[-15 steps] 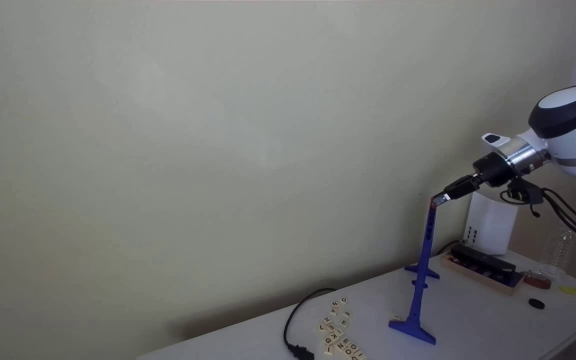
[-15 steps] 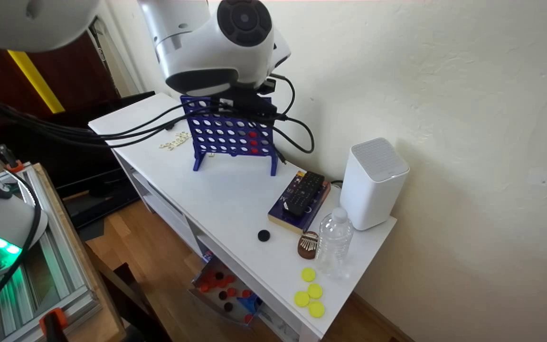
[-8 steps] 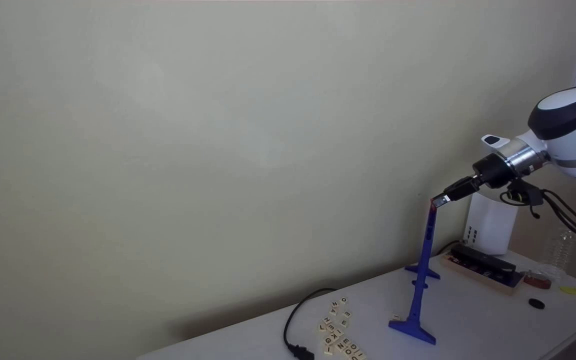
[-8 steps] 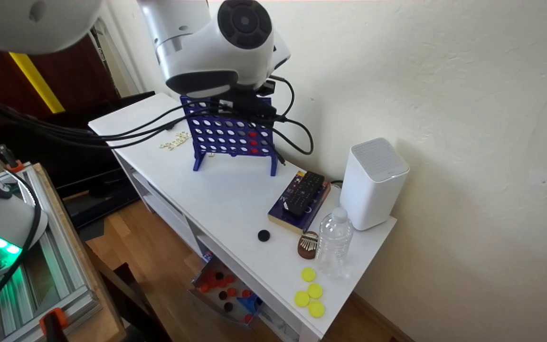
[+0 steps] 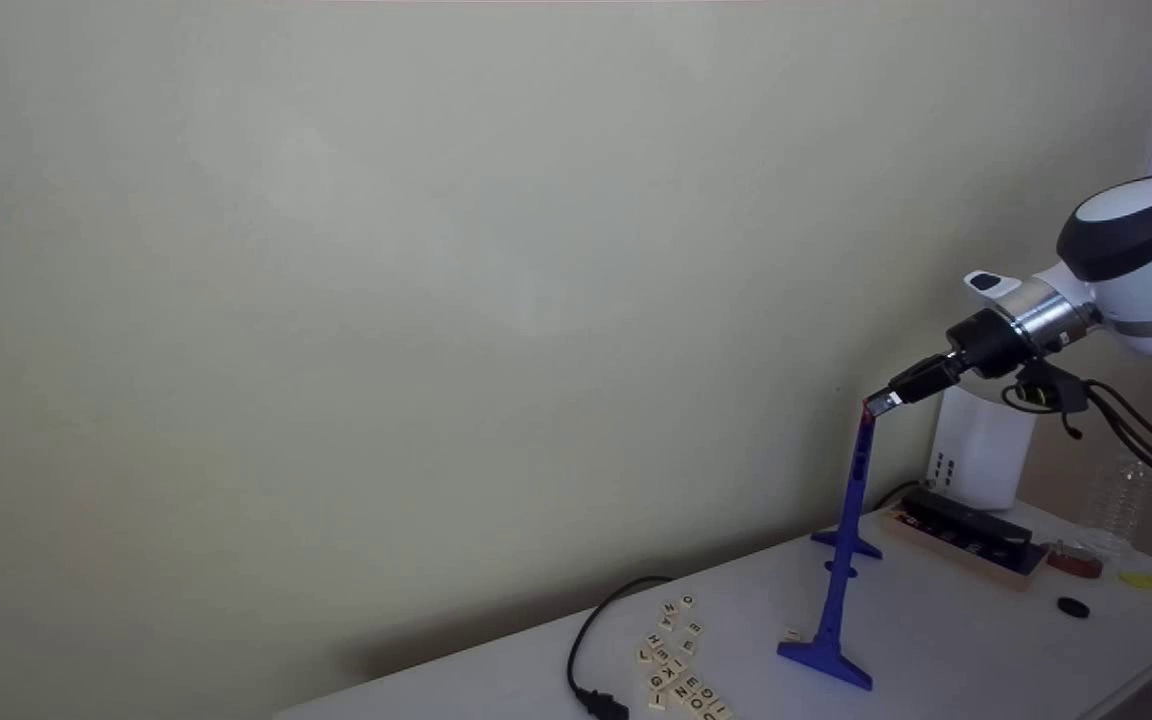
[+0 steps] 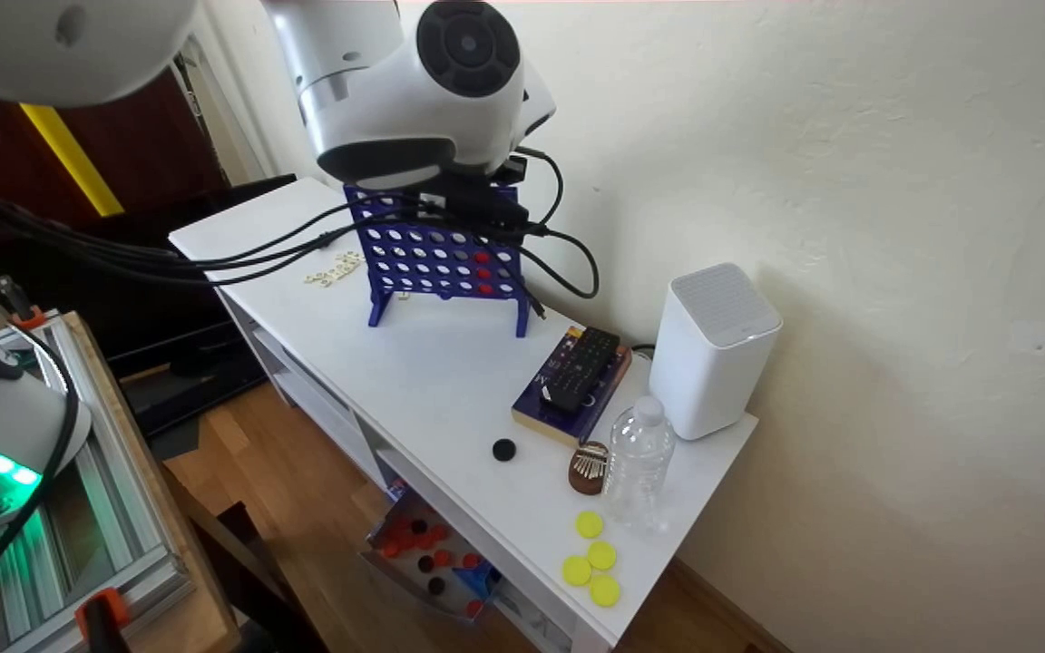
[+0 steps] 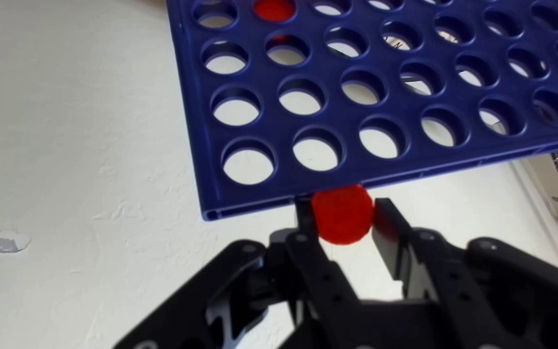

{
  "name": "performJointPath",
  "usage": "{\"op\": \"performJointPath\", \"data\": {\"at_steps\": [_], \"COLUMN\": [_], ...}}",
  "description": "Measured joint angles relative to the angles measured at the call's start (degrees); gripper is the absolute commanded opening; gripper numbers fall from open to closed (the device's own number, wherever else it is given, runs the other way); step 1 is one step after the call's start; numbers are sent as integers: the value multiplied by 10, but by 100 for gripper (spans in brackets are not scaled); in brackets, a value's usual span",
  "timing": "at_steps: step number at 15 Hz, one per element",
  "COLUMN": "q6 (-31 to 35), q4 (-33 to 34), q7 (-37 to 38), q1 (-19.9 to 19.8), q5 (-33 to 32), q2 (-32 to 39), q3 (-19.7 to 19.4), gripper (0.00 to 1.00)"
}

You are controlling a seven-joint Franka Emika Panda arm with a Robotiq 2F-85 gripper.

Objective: Pick up the red token and place in the second row from the right of the purple object on top of the other tokens

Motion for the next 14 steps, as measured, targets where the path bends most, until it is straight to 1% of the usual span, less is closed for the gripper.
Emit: {"op": "performJointPath", "data": {"at_steps": [14], "q6": [20], "q4": [0], "q7": [0], "q1": [4], "q5": [0], "q2": [0], "q3": [-4], "gripper": [10]}}
